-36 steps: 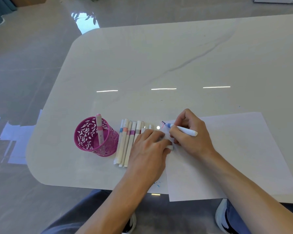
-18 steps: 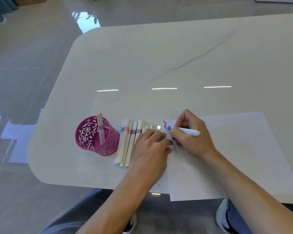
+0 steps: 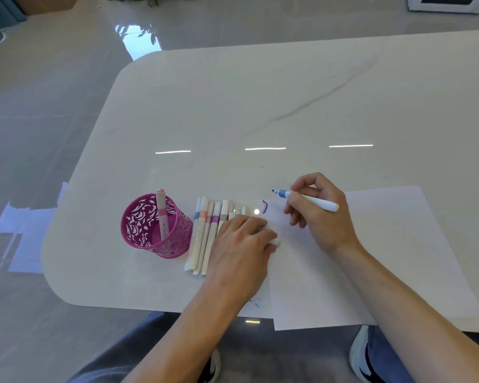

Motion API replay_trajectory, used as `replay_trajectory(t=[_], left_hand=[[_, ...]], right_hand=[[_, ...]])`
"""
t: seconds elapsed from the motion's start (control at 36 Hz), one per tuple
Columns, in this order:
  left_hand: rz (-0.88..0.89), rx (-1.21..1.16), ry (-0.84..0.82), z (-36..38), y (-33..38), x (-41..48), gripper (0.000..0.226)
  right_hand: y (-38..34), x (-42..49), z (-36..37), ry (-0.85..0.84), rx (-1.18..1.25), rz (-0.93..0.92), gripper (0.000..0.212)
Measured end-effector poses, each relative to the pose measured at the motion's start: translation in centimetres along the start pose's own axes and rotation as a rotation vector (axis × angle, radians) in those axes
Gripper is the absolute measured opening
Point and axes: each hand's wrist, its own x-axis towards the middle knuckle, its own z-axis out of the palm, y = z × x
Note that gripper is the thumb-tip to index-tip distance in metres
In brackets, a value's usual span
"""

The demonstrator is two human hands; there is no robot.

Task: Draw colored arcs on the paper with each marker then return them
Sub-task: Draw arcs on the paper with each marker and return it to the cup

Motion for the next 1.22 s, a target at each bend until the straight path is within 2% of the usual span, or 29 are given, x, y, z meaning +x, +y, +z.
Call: replay_trajectory(t=[0.14,0.28,0.47,0.58,0.94,1.11,1.22], left_hand=[[-0.046,-0.073,0.029,-0.4,0.0,0.1,0.016],[-0.148,-0.21,0.07,-1.1,0.2,0.4,0.022],[-0.399,-0.709,-0.009,-1.4,0.5,0.3,0.02],[-0.467,-0.968,-0.081,-1.4,0.8,0.1,0.014],[-0.453,-1.132,-0.145,-1.1,1.1,0.0,0.018],[-0.43,-1.084,-0.217,-1.0,1.0,-0.3,0.019],[-0.425,-1.075,-0.209,-0.9,1.0,-0.3,0.02]], right_hand=[[-1.7,-0.3,-0.9,0.03,-0.024,-0.021,0.004],[-2.6,-1.7,-2.2,0.046,0.011,0.041,0.006],[-3.2,-4.2,-2.3,-0.003,0.088,0.075,0.017],[-3.8,-4.5,-2.5,-0.032,0.082,0.033,0.01],[-4.4,-4.6,-2.9,-0.013,-0.014,0.003,0.012],[-3.9,-4.8,-3.0,-0.118,-0.152,0.084,0.013],[-3.7,-4.6,-3.1,-0.126,-0.145,0.081,0.013]])
